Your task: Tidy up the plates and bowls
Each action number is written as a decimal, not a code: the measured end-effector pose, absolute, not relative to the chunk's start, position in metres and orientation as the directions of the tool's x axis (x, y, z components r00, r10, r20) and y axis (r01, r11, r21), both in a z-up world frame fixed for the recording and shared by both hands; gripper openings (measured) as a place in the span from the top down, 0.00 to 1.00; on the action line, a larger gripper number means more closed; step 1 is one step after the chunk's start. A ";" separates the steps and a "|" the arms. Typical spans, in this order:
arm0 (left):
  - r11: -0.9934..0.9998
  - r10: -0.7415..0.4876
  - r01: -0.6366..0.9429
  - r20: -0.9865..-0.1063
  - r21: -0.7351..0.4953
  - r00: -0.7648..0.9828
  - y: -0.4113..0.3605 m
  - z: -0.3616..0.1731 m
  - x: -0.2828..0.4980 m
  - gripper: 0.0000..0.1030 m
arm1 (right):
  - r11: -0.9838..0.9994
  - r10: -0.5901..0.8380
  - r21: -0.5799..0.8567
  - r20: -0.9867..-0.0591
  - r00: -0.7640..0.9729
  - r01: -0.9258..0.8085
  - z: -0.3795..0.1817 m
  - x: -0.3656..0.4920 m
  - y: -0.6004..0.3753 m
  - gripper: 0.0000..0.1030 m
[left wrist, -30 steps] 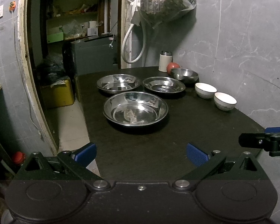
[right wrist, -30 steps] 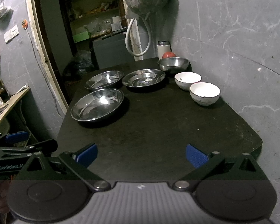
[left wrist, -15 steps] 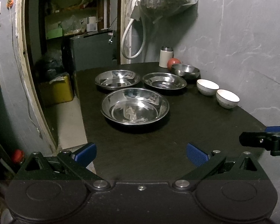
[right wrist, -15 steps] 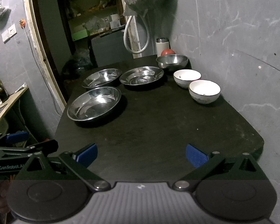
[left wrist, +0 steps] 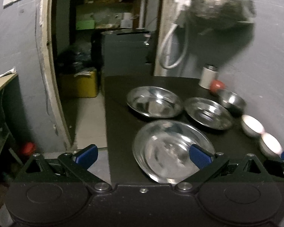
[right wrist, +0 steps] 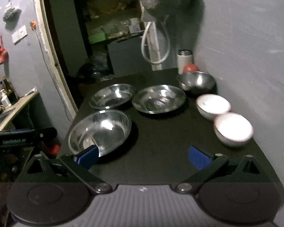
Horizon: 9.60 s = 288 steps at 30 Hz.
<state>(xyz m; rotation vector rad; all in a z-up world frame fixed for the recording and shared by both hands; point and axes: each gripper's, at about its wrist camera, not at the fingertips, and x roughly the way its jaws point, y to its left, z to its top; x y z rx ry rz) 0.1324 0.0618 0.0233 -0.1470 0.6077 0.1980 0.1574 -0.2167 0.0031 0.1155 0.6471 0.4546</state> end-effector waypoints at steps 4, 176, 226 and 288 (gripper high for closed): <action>0.963 0.168 -0.260 -0.591 -0.074 0.789 0.087 0.029 0.175 0.01 | 0.875 0.480 0.240 -0.551 0.683 -0.422 0.006 0.194 -0.197 0.00; 0.951 -0.295 0.266 -0.732 -0.160 0.614 0.035 -0.036 0.447 0.01 | 0.880 0.345 0.475 -0.655 0.672 0.011 -0.052 0.333 -0.199 0.04; 0.956 -0.289 0.230 -0.742 -0.184 0.605 0.042 -0.023 0.417 0.81 | 0.932 0.273 0.362 -0.699 0.661 -0.003 -0.043 0.356 -0.182 0.76; 0.993 -0.098 0.011 -0.763 -0.118 0.639 0.110 -0.010 0.232 0.79 | 0.874 0.472 0.315 -0.734 0.489 -0.370 -0.012 0.248 -0.117 0.75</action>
